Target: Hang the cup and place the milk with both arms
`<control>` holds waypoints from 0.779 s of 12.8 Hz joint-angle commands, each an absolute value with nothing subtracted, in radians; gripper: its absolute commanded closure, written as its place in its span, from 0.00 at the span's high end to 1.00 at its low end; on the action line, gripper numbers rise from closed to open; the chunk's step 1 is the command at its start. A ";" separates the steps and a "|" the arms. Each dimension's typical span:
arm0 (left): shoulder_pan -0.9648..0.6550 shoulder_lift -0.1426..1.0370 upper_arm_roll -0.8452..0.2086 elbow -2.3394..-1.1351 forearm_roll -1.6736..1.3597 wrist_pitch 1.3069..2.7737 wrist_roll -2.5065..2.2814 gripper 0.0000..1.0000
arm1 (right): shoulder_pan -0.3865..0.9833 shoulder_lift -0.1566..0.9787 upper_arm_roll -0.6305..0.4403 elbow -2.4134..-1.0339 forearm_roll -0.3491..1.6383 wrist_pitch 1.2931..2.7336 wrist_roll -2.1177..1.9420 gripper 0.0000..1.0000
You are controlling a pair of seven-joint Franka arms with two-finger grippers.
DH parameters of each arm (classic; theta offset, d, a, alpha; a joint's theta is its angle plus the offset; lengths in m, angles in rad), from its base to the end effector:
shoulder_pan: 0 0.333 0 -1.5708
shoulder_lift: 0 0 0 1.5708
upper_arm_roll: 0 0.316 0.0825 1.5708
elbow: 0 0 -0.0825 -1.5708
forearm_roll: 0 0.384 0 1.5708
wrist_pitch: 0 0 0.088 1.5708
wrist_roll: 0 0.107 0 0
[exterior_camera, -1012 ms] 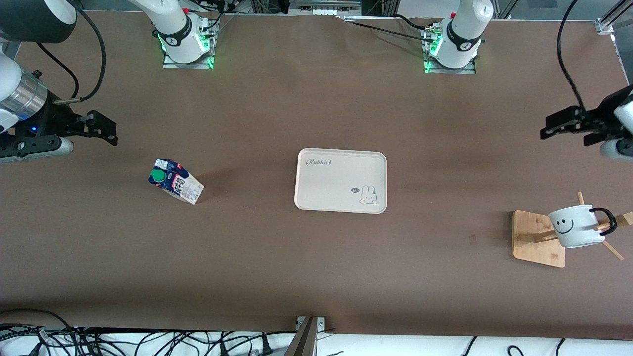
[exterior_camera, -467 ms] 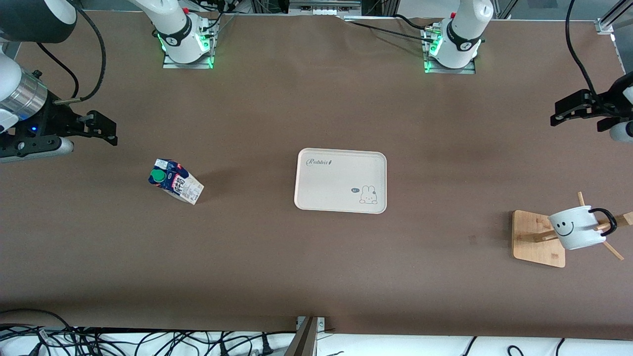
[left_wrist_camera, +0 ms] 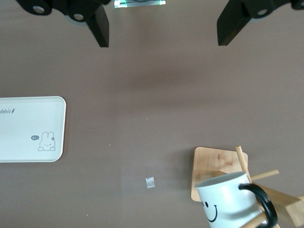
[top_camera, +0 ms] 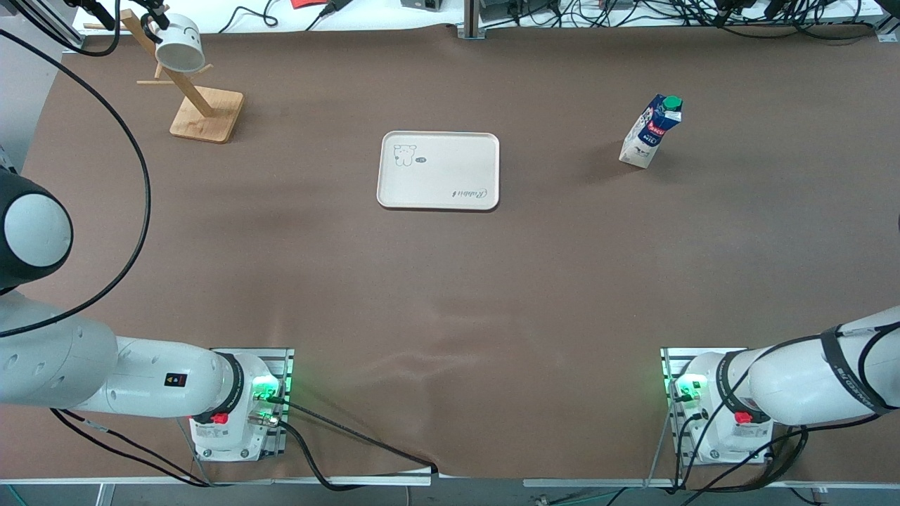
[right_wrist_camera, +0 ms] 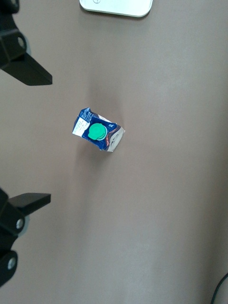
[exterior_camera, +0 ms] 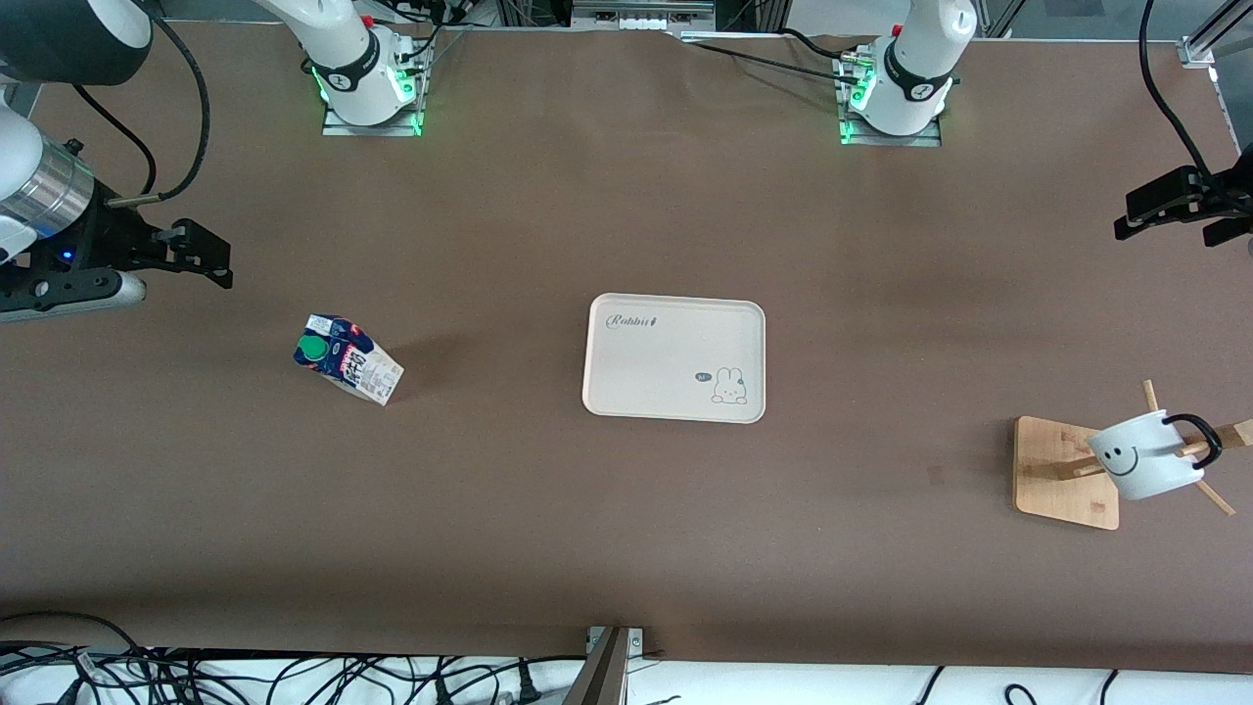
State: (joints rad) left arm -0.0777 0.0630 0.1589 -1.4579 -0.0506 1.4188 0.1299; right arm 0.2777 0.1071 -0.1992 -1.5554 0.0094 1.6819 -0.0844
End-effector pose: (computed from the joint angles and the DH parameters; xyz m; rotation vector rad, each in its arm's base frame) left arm 0.5569 0.0361 0.6298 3.0861 -0.0828 -0.1491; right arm 0.5929 0.0535 0.5813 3.1191 0.2552 0.0336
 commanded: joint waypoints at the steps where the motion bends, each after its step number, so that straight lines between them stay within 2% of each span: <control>1: -0.058 0.002 0.118 -1.536 -0.028 1.445 0.132 1.00 | 0.279 0.107 -0.196 -1.542 -0.002 1.680 -0.077 1.00; 10: -0.057 0.014 0.120 -1.526 -0.028 1.434 0.014 1.00 | 0.279 0.107 -0.198 -1.542 -0.002 1.680 -0.077 1.00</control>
State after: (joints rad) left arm -0.0632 0.0344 0.1363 -1.5026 -0.0506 1.4232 0.0482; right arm 0.2777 0.1071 -0.1992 -1.5553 0.0094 1.6823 -0.0844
